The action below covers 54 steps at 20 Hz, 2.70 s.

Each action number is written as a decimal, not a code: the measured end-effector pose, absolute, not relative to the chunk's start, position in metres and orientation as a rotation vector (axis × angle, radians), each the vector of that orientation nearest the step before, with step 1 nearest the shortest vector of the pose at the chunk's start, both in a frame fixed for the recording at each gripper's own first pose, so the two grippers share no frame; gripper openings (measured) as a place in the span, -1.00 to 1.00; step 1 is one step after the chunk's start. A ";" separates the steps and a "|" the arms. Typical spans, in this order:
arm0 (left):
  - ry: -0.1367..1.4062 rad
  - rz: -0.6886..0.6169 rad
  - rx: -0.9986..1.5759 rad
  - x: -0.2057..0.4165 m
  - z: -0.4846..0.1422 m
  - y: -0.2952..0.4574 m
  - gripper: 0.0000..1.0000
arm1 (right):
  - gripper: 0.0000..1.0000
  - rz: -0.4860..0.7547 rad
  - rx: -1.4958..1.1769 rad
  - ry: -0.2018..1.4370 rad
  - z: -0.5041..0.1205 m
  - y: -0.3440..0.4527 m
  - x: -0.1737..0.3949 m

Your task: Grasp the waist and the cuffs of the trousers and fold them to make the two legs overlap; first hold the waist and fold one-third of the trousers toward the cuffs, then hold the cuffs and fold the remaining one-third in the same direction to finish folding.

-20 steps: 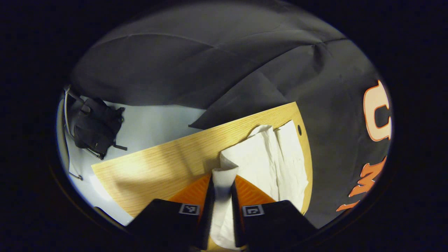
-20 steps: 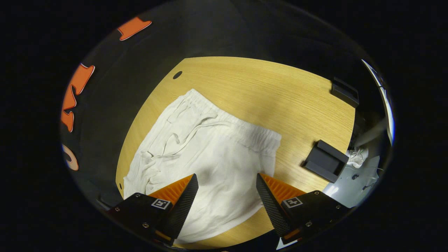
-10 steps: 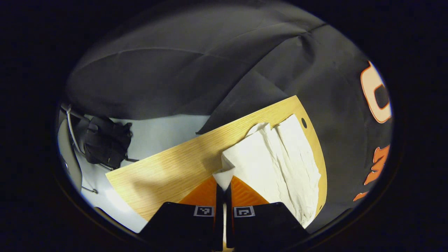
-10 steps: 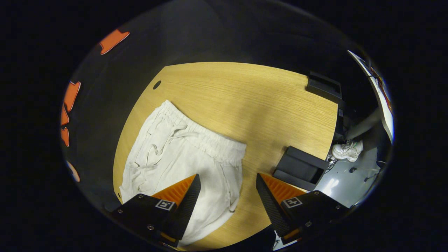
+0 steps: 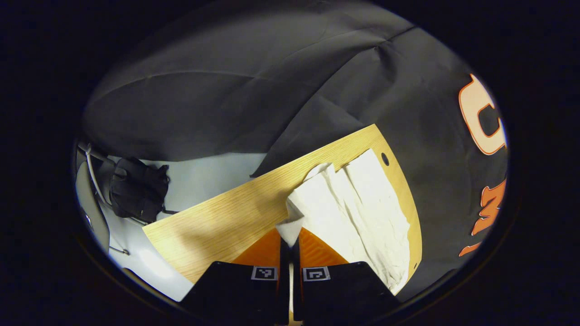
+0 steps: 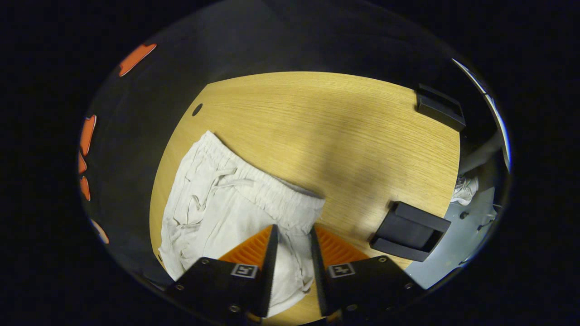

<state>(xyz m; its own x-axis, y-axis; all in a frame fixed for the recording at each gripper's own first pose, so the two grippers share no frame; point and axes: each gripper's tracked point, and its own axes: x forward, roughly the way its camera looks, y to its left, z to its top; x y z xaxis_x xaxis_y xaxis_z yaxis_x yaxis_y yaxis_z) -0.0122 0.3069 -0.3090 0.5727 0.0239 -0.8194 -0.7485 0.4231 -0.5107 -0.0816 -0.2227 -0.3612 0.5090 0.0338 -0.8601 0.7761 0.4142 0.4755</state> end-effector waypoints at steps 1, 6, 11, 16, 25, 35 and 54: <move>0.828 0.556 -1.029 -0.011 -0.303 0.308 -0.87 | -0.57 -0.567 1.111 0.924 -0.360 -0.221 -0.078; 0.775 0.535 -1.048 0.001 -0.280 0.319 -0.87 | -0.92 -0.514 1.301 0.833 -0.336 -0.222 -0.070; 0.724 0.478 -1.035 0.028 -0.254 0.325 -0.87 | -0.93 -0.473 1.318 0.773 -0.296 -0.230 -0.052; 0.680 0.424 -1.055 0.060 -0.232 0.325 -0.87 | -0.99 -0.428 1.317 0.710 -0.267 -0.233 -0.023; 0.703 0.335 -0.976 0.125 -0.220 0.330 -0.87 | -0.99 -0.446 1.340 0.752 -0.242 -0.229 0.020; 0.763 0.275 -0.949 0.215 -0.246 0.328 -0.88 | -0.98 -0.462 1.352 0.826 -0.237 -0.221 0.095; 0.625 0.271 -0.980 0.320 -0.236 0.312 0.79 | 0.44 -0.401 1.339 0.680 -0.290 -0.211 0.096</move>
<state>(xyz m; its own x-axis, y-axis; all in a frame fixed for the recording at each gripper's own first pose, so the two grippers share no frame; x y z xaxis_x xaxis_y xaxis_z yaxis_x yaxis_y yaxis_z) 0.3196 0.3117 -0.2362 0.7941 -0.0609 -0.6047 -0.4824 0.5421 -0.6881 0.0962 -0.2108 -0.2897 0.7465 0.1127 -0.6558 0.6283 0.2052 0.7504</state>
